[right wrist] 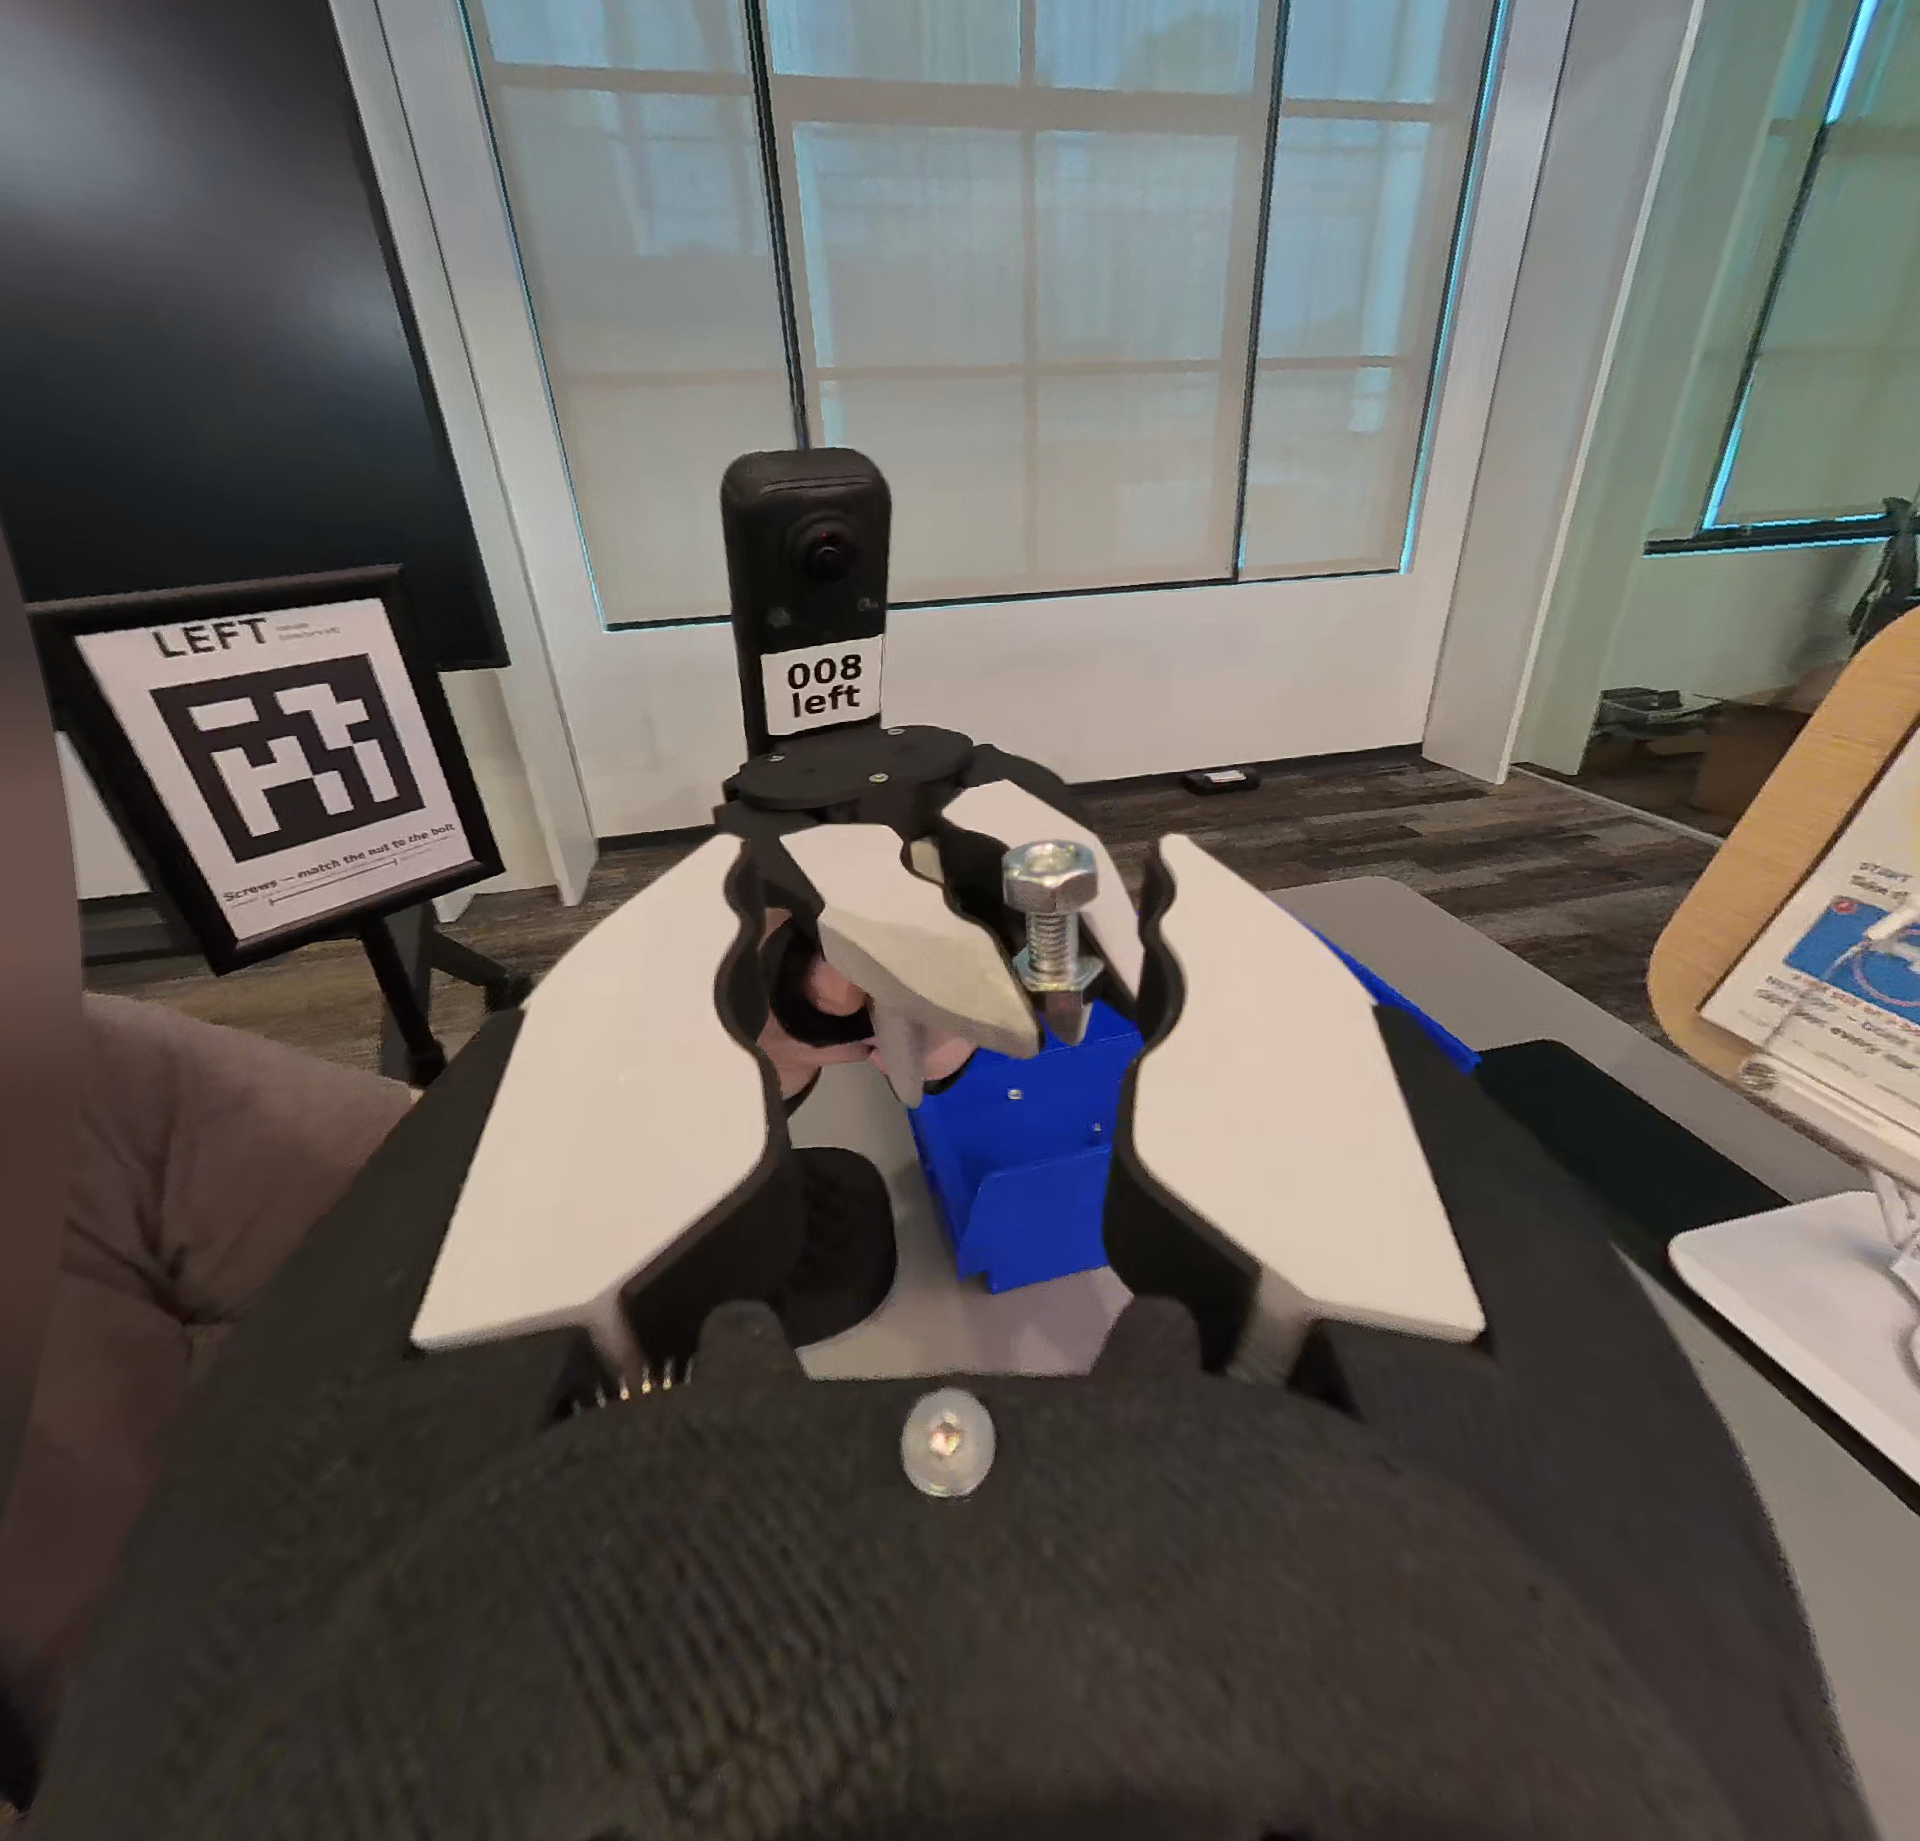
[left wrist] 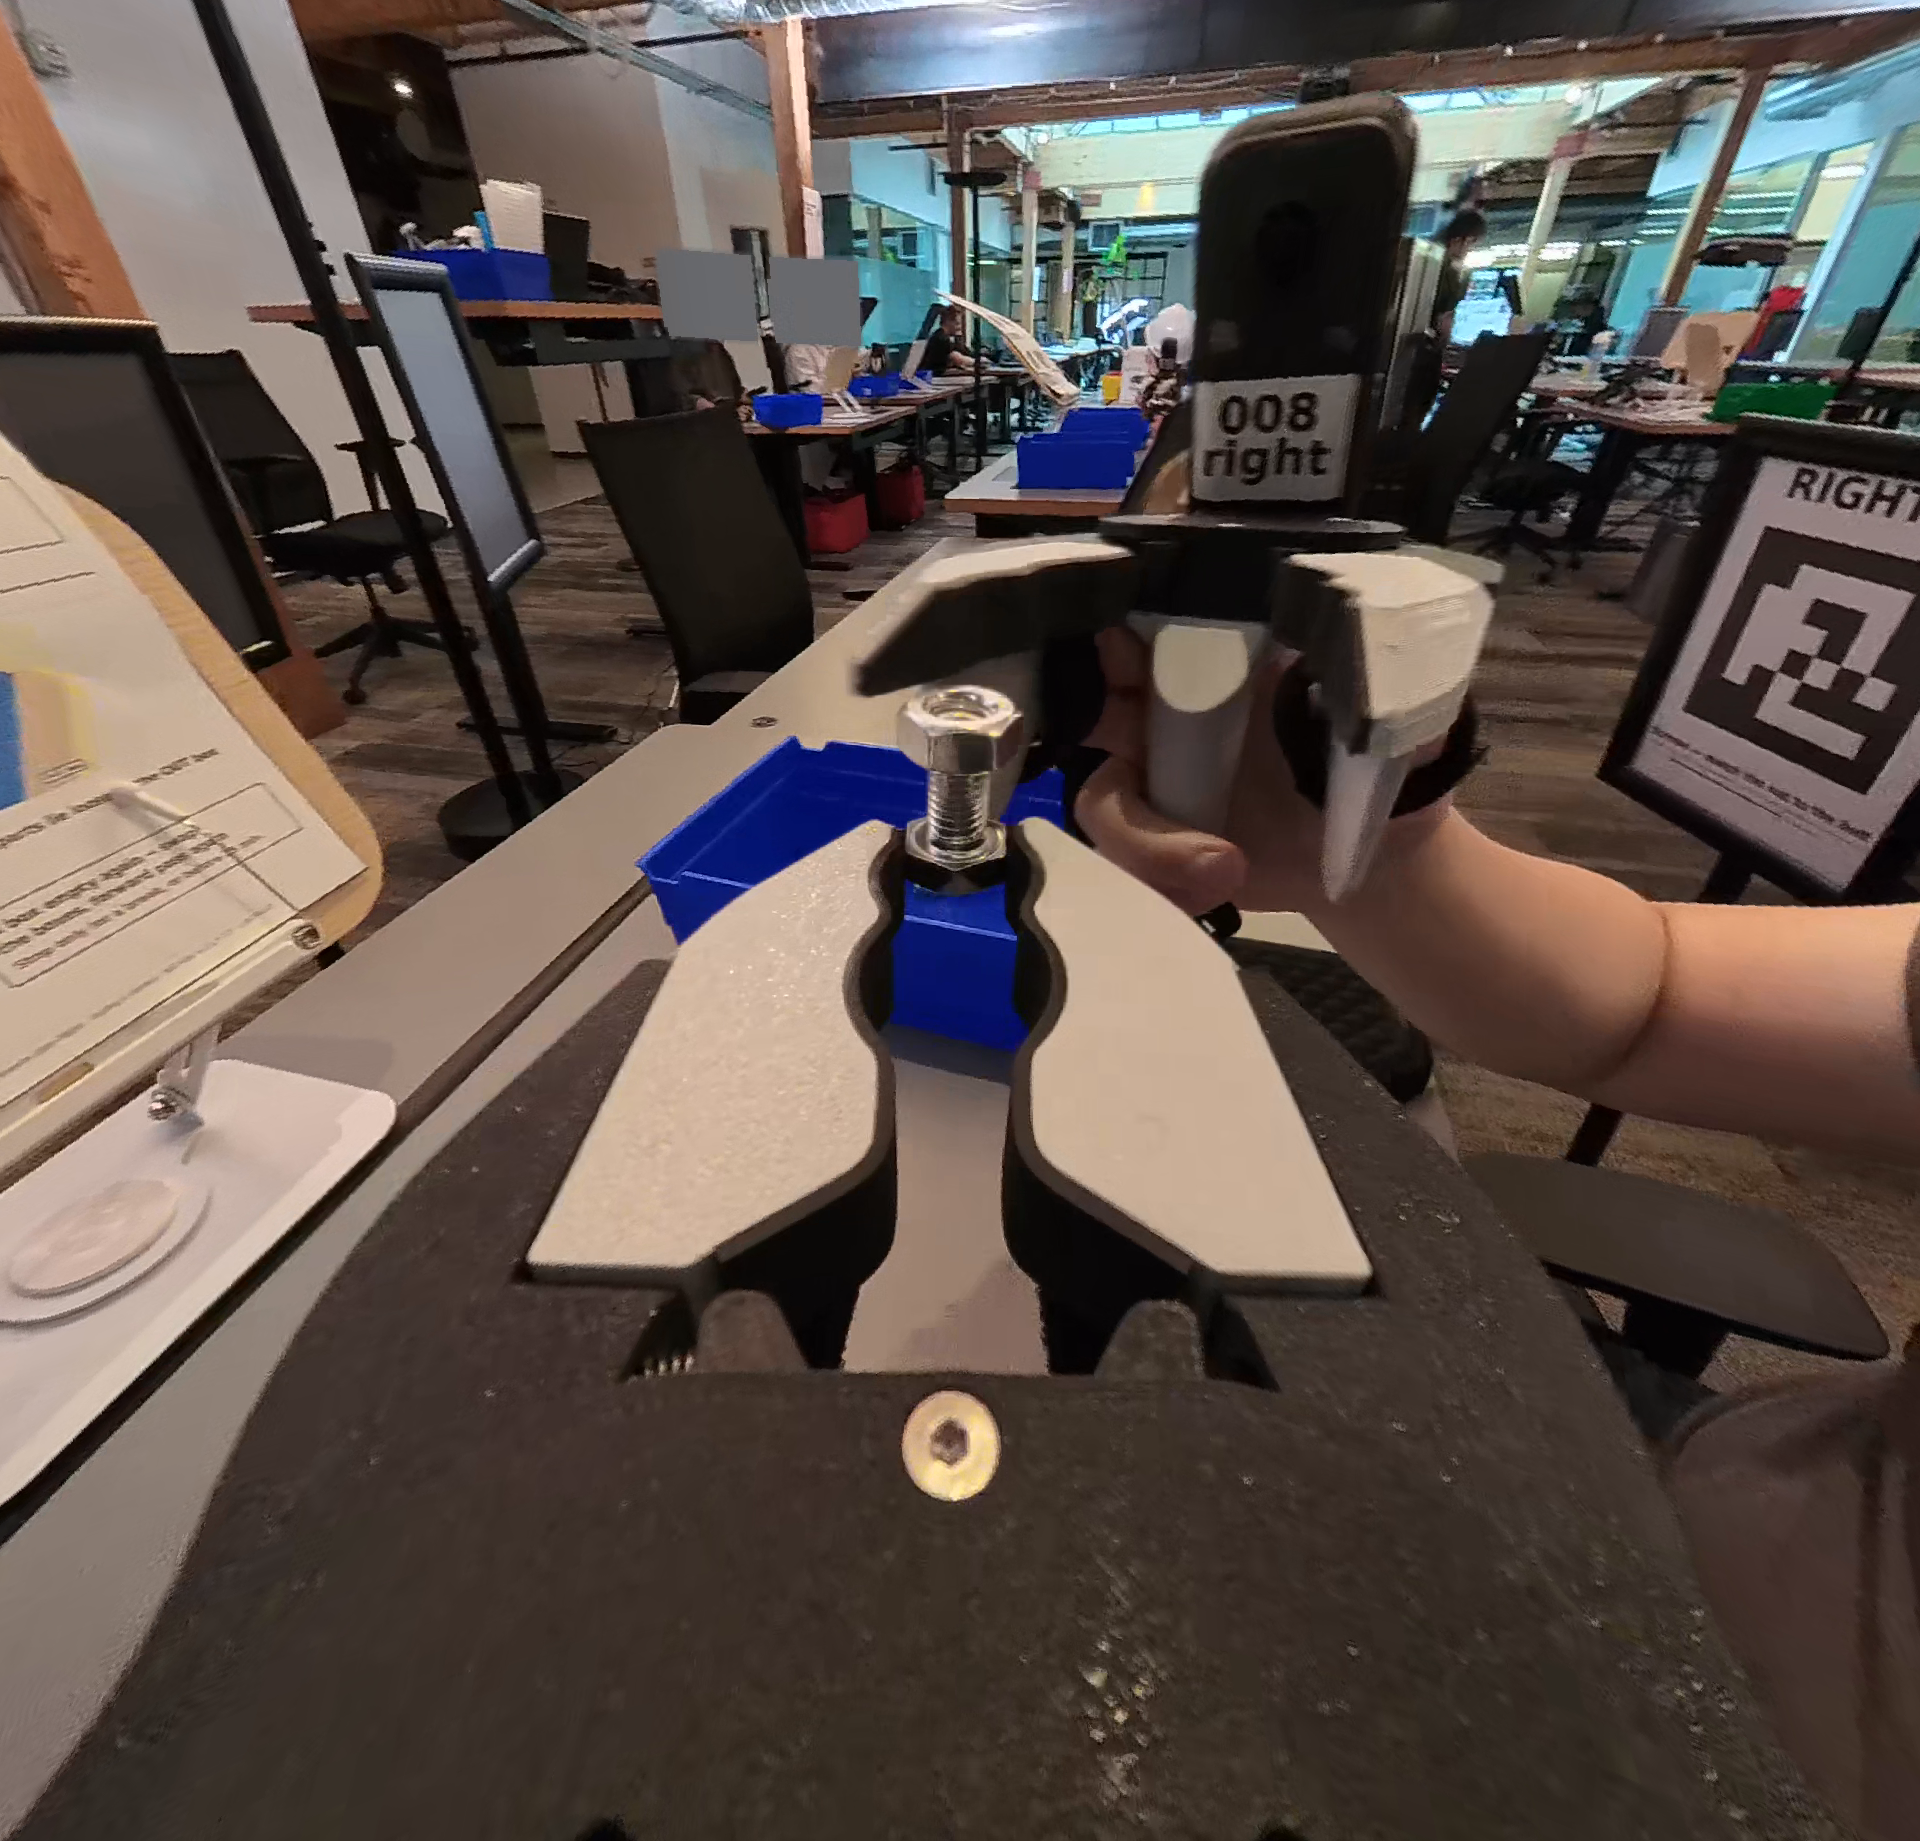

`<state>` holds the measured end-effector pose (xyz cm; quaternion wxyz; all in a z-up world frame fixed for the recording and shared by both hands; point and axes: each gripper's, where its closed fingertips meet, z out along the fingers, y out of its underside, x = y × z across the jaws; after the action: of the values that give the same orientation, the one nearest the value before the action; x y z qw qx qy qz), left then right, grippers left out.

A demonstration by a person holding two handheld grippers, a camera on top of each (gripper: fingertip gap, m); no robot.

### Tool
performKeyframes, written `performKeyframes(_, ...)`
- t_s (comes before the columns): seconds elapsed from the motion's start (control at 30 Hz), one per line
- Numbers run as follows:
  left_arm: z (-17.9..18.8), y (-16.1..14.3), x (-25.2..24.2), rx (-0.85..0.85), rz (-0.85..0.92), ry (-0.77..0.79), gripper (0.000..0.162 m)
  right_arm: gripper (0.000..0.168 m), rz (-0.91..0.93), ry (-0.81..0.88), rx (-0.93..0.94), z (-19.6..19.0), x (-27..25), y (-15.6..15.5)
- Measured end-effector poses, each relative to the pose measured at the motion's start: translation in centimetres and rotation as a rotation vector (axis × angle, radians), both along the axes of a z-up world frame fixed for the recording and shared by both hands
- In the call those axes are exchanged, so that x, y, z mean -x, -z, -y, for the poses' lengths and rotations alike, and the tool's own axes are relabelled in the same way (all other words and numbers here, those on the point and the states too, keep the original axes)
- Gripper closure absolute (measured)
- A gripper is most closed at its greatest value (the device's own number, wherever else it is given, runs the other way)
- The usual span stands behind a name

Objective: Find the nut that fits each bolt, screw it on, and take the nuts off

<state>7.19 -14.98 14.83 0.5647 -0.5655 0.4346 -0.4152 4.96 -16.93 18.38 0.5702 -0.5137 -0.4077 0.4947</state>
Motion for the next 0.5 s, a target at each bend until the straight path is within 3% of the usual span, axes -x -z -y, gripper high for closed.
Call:
performKeyframes(0.2,-0.5,0.1,0.2,-0.011,-0.009,-0.037,0.144,0.092,0.024,-0.029,-0.022,0.6,0.7,0.6)
performKeyframes(0.3,-1.3,0.0,0.9,0.009,0.005,-0.077,0.144,0.104,0.017,-0.013,-0.050,1.1,-0.1,0.5)
performKeyframes(0.5,-0.2,-0.1,0.1,0.013,0.009,-0.014,0.144,0.095,0.012,0.024,-0.039,-0.1,0.1,0.2)
